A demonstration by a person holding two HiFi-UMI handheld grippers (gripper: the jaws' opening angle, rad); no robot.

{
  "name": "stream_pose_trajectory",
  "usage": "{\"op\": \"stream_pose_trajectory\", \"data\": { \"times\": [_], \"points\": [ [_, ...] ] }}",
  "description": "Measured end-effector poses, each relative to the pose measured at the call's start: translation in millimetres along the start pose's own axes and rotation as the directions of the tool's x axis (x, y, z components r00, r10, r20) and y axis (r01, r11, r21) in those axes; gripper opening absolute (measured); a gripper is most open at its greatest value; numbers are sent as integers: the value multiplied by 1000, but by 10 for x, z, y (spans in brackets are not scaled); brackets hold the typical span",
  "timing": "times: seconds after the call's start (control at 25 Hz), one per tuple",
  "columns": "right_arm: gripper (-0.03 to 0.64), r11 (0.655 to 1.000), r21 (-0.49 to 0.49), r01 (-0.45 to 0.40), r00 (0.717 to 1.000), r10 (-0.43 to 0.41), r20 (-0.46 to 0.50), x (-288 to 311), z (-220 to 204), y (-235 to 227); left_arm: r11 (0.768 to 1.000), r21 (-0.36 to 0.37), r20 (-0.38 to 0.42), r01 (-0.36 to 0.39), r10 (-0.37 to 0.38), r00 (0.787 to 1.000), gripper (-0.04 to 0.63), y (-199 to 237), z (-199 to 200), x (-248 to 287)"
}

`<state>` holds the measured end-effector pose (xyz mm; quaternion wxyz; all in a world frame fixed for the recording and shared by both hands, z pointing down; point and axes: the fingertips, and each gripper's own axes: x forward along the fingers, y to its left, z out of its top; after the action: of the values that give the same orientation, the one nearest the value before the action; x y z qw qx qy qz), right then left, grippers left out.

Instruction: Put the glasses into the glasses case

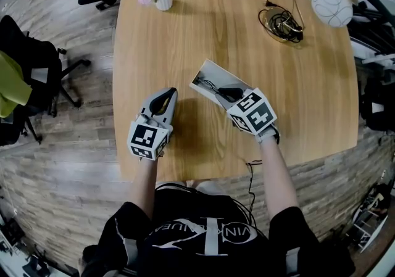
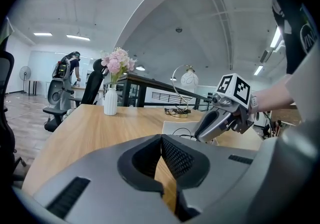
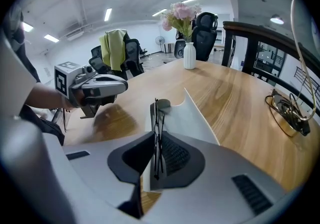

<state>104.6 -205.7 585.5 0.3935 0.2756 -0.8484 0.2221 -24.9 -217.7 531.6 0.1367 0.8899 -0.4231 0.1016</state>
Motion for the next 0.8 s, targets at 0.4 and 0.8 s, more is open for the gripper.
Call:
{"op": "stream_pose_trajectory", "data": {
  "times": [0.4,0.8],
  "points": [
    [55,997,24,-67,994,69,-82,54,-21,-40,1000,-21,-10,0,-1,1000,17,44,-78,-4],
    [77,1000,20,-23,996,25,-84,101,-20,-130,999,-37,-22,-7,6,1000,17,90,-134,-18]
  ]
}}
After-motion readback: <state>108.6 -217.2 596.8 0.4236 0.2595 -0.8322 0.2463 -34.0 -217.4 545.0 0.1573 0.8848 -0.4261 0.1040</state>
